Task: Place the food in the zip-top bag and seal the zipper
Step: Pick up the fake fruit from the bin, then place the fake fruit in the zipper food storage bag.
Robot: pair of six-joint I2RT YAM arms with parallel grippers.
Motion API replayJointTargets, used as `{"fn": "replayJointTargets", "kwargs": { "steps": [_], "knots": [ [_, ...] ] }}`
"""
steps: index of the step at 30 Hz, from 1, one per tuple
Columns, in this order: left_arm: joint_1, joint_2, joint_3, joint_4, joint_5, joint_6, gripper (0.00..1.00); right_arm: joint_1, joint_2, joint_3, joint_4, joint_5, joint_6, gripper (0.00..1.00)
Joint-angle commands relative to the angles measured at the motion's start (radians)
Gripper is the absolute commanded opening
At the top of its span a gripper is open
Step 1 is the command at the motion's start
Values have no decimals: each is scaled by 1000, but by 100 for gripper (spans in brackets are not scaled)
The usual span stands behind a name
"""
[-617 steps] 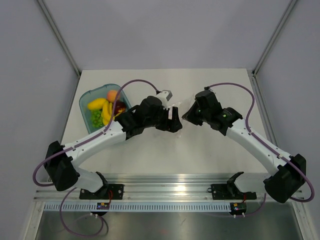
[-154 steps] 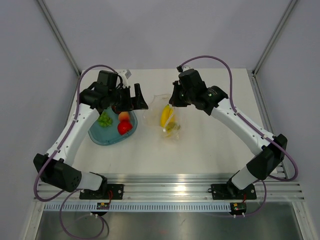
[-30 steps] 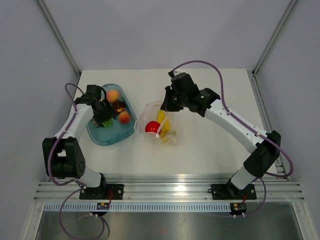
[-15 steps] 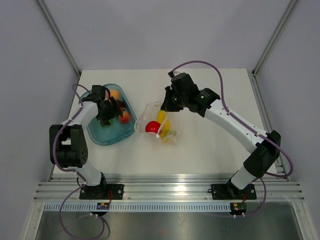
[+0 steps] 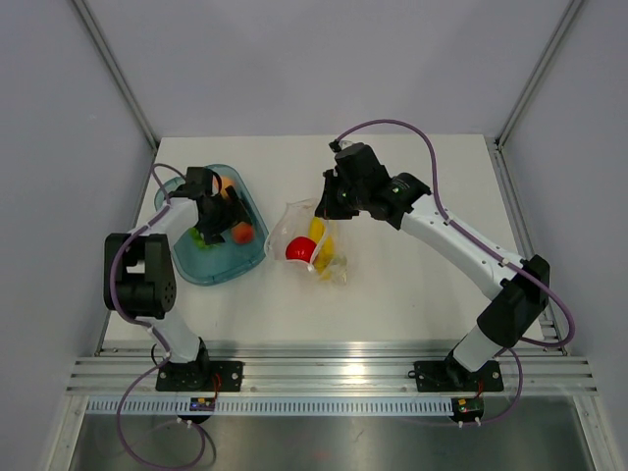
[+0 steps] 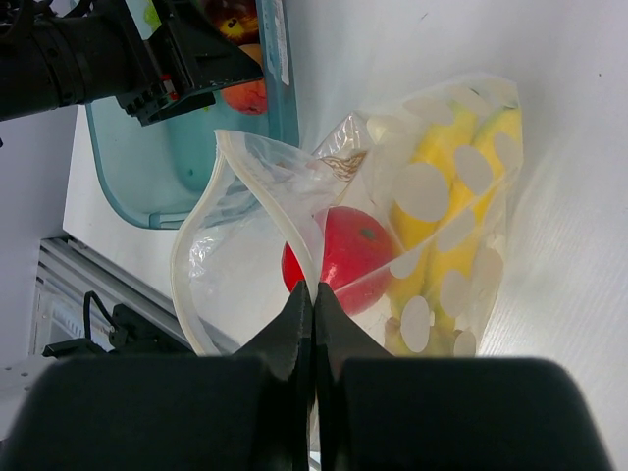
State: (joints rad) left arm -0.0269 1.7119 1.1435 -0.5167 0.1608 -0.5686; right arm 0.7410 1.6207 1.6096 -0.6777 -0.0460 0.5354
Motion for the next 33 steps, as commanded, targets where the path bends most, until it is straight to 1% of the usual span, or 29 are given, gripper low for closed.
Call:
{"fn": "replayJointTargets", "kwargs": {
  "steps": [1,3,4,7,10,11,12,16,17,19,20,21,24,25,27,28,30,31,32,33],
  "knots": [
    [-8,21,-2,79,36,6,98,14,4,32,26,-11,-2,0],
    [-11,38,-1,90,39,4,96,14,2,32,26,-11,0,0],
    [-13,43,1,90,36,3,88,12,2,30,24,-11,0,0],
    [-16,55,5,72,20,-5,76,14,-2,29,24,-9,0,0],
    [-16,31,1,53,8,-4,69,14,-5,24,23,-3,0,0],
    [-16,19,-1,37,0,-4,62,14,-5,24,23,-3,0,0],
    [-16,2,1,27,-1,-4,59,14,-7,24,21,-3,0,0],
    [-21,-138,16,-40,-1,16,56,14,-8,23,23,-2,-2,0],
    [-24,-208,24,-78,5,22,56,12,-10,23,23,0,0,0],
    [-30,-271,61,-121,26,35,55,14,-7,18,26,0,-2,0],
    [-33,-322,85,-184,58,38,55,14,-4,19,26,0,-3,0],
    [-37,-342,144,-212,77,42,55,14,-1,19,27,3,-3,0],
    [-93,-414,229,-288,123,59,54,12,11,26,32,5,-5,0],
    [-140,-426,267,-296,135,64,54,14,16,27,32,3,-3,0],
    [-185,-443,297,-313,183,65,54,14,22,36,30,3,-5,0],
    [-229,-446,312,-316,203,64,54,14,24,38,33,0,-2,0],
    [-258,-448,300,-286,329,56,54,14,18,36,35,3,-3,0],
    [-271,-454,280,-255,394,26,54,14,10,33,41,11,-2,0],
    [-284,-462,253,-212,440,10,54,14,8,30,40,15,-3,0],
    [-313,-466,242,-198,441,-6,54,14,8,30,38,21,-2,0]
  ]
}}
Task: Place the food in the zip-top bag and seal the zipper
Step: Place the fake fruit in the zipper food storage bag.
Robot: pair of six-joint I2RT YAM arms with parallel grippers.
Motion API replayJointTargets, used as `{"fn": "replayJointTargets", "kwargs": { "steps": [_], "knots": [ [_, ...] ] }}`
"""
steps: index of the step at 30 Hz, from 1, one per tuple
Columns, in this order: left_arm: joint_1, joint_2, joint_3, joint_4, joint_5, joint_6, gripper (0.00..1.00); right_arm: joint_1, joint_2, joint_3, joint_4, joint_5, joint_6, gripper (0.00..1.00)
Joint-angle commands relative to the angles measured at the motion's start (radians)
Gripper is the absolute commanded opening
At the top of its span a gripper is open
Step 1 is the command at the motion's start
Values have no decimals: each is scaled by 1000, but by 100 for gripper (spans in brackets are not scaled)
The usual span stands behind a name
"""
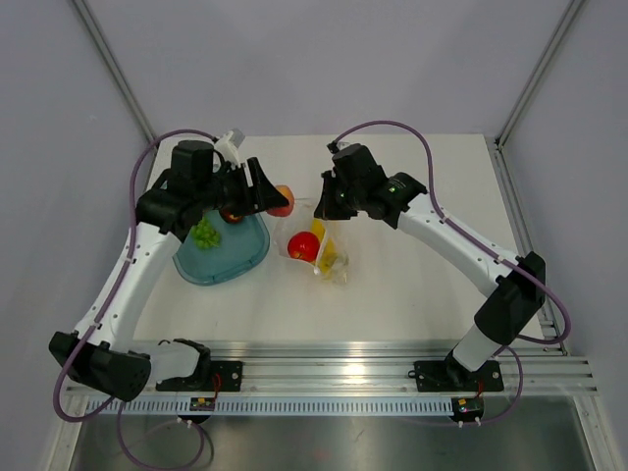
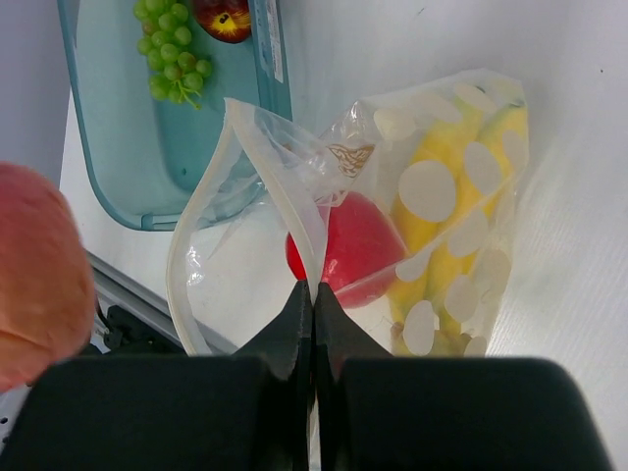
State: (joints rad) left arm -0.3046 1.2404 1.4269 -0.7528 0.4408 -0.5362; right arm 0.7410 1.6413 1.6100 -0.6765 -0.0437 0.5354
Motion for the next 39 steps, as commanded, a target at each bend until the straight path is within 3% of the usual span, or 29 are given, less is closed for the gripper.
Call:
{"fn": "replayJointTargets", "kwargs": {
  "steps": [1,17,18,19,22,23,25,29,34,39],
  "knots": [
    [-47,-1,-49,49,159,-45,54,14,-14,31,34,21,-5,0],
    [-148,166,-100,133,49,-110,57,14,-67,-15,54,30,21,0],
    [-152,175,-103,136,49,-110,60,14,-72,-18,52,36,21,0],
    [-156,179,-108,136,49,-110,70,14,-81,-22,52,38,23,0],
    [-165,183,-114,135,55,-107,85,12,-90,-25,51,63,21,0],
    [-166,182,-112,132,55,-107,94,12,-92,-25,52,65,23,0],
    [-169,179,-111,127,56,-104,99,12,-90,-24,52,68,23,0],
    [-171,154,-97,95,44,-88,99,12,-86,-18,51,76,21,0],
    [-168,96,-46,-8,-49,-27,88,12,-86,-19,46,87,18,0],
    [-29,31,-60,-62,-54,7,83,12,-97,-27,43,85,17,0]
  ]
}}
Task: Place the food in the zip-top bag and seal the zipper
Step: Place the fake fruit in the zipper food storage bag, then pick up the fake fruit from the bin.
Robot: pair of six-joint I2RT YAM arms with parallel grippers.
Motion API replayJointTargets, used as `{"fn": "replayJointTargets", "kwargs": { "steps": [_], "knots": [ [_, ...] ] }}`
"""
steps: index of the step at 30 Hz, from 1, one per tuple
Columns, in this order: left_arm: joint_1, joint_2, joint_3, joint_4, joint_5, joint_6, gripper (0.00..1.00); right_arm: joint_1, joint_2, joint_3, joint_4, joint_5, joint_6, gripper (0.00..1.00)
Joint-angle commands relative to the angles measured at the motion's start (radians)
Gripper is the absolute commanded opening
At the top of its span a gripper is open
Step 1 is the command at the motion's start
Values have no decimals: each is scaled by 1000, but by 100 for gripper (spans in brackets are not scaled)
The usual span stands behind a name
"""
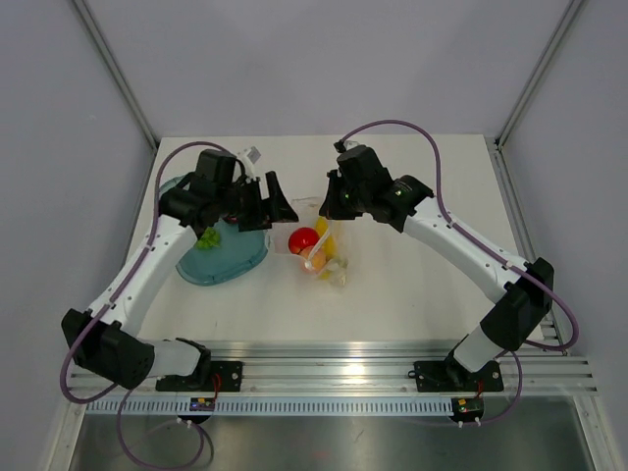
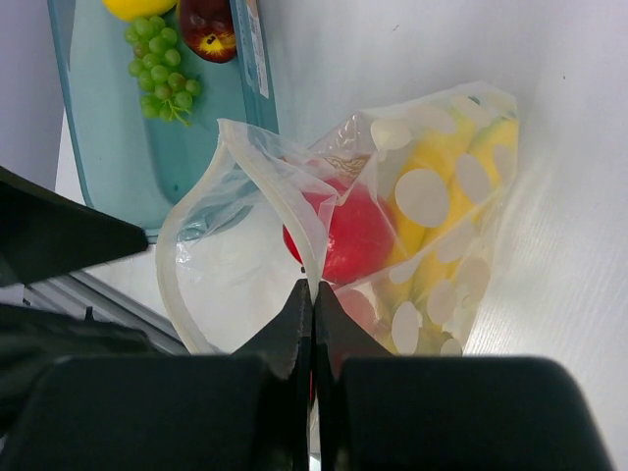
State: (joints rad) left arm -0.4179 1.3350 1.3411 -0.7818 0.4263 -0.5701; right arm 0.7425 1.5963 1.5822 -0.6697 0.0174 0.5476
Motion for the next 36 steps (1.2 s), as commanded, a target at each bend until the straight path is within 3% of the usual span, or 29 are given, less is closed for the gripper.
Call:
{"fn": "replayJointTargets", "kwargs": {
  "steps": [1,3,9,14,21,28,33,36],
  "knots": [
    [120,-71,15,-34,-29,42,83,11,-56,-5,35,24,5,0],
    [217,-83,-2,-57,-50,47,82,11,-65,-11,33,23,5,0],
    [375,-65,-46,-119,-383,67,84,11,-76,-28,42,7,2,0],
    [494,-36,-173,-36,-474,20,82,11,-73,-28,50,-13,-15,0],
    [528,162,-200,158,-510,-31,93,11,-73,-33,56,-53,-25,0],
    [533,374,-109,196,-632,-47,93,11,-73,-34,55,-60,-18,0],
    [538,469,-111,242,-655,-54,91,11,-38,-25,51,-71,-20,0],
    [538,519,-105,254,-630,-70,83,11,-15,-11,51,-80,-20,0]
  ]
}}
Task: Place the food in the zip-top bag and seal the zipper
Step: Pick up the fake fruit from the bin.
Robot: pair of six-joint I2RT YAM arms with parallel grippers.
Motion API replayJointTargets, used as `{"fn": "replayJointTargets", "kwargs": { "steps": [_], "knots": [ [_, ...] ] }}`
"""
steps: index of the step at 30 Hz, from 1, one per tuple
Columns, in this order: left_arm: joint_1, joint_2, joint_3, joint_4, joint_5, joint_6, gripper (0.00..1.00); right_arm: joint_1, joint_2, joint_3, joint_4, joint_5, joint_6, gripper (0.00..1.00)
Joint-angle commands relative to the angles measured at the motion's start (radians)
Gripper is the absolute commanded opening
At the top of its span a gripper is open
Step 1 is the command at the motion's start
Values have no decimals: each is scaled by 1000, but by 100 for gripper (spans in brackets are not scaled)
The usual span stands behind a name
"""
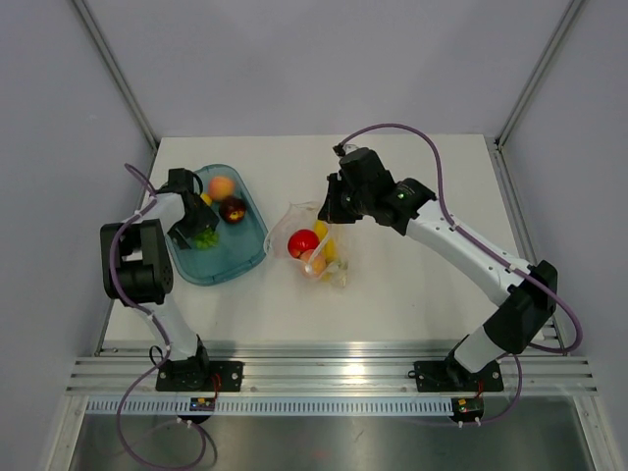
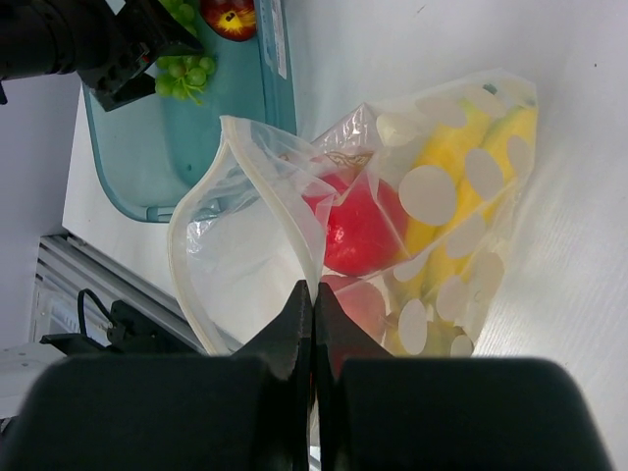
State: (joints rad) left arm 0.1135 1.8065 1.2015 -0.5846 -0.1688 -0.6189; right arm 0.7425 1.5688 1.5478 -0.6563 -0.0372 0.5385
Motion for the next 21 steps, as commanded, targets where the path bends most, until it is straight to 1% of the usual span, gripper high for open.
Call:
{"fn": "replayJointTargets", "kwargs": {
  "steps": [1,4,5,7,9,11,12,13,14,15,17,18,19,20,21],
  "knots": [
    [6,54,32,63,-28,-28,81,11,19,29,38,-32,-12,0],
    [8,68,29,77,-17,-31,70,11,39,44,30,-36,-15,0],
    [6,67,32,72,-17,-33,61,11,39,44,32,-38,-14,0],
    [6,42,36,63,-12,-41,50,11,39,47,32,-38,-14,0],
    [8,-2,30,52,-3,-45,34,11,39,49,30,-38,-12,0],
    [5,-111,15,52,9,-53,25,11,31,44,29,-36,-9,0],
    [3,-152,3,49,14,-53,17,11,27,38,32,-35,-6,0],
    [0,-189,-2,49,23,-45,17,11,23,35,35,-33,-5,0],
    [-5,-270,-5,48,37,-36,15,11,20,32,35,-30,-2,0],
    [-6,-300,3,42,72,-27,11,11,19,28,35,-30,0,0],
    [-17,-358,19,8,118,11,10,11,14,26,40,-30,3,0],
    [-21,-405,29,-4,162,25,9,11,16,25,44,-30,3,0],
    [-44,-429,36,-15,205,57,6,11,14,24,46,-30,5,0],
    [-58,-455,38,-14,247,79,5,11,14,24,49,-32,5,0],
    [-80,-513,38,-17,312,99,5,11,17,28,50,-32,5,0]
  ]
}}
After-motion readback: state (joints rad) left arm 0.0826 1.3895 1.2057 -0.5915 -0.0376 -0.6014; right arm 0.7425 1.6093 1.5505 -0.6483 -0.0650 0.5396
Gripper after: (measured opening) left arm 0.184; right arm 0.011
